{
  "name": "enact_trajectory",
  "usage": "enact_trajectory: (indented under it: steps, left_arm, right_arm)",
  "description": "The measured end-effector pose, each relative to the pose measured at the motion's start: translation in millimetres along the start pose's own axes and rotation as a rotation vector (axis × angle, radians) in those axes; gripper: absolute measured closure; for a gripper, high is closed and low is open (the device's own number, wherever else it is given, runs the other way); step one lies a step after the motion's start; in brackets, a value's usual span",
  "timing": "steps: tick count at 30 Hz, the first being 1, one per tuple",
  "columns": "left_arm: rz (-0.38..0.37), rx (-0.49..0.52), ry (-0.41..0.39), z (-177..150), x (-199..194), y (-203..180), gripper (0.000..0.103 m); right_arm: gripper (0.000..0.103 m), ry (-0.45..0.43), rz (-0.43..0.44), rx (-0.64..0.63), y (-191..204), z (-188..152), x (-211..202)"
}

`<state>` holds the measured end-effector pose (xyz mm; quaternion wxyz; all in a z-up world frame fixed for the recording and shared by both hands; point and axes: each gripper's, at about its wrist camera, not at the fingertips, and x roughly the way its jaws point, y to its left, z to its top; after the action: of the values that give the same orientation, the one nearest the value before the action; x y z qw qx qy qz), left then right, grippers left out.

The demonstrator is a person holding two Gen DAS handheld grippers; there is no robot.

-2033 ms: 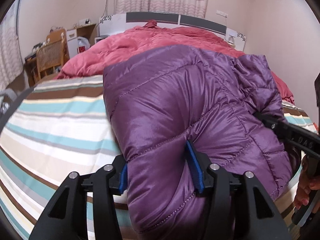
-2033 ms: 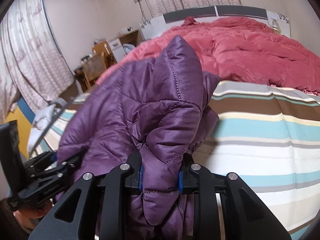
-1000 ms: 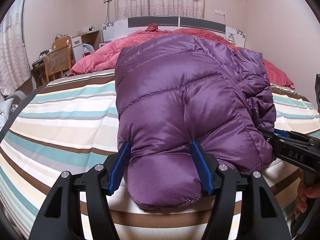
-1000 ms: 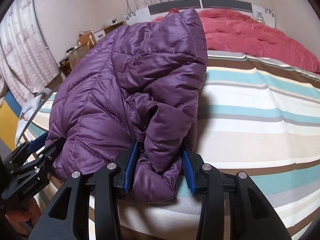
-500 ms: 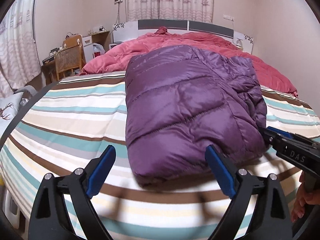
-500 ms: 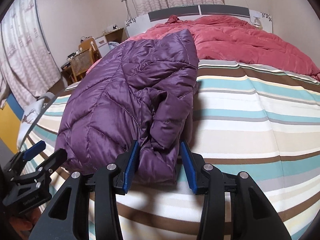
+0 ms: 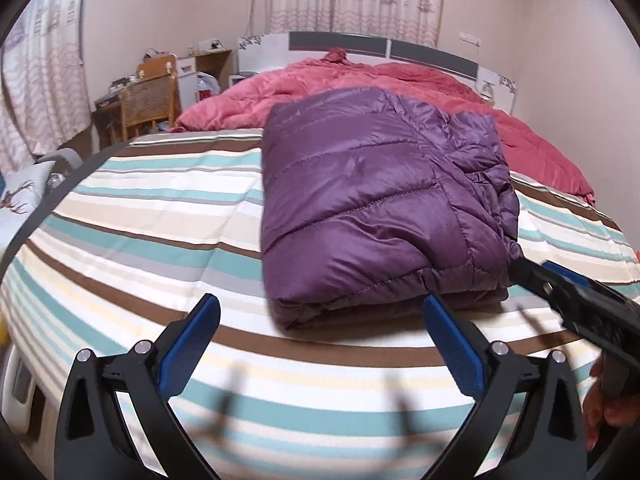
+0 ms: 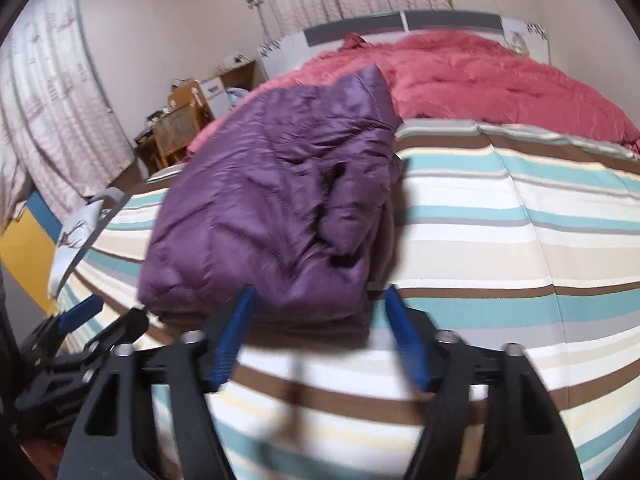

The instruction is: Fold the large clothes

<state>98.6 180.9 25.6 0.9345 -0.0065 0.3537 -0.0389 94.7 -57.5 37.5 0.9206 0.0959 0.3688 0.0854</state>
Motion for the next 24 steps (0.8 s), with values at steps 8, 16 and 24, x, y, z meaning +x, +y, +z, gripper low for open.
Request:
enact_trajectory:
  steps: [8,16,24]
  left_arm:
    - [0.061,0.005,-0.026,-12,-27,0,0.002]
    - [0.107,-0.009,-0.059,-26,-55,5,0.002]
    - [0.116,-0.025,-0.080,-32,-69,11,0.002]
  right_arm:
    - [0.014,-0.057,-0.044,-0.090,23,-18,-31]
    - [0.003,-0.123,-0.100,-0.124,31,-25,-52]
    - [0.003,-0.134,-0.140,-0.101,24,-31,-60]
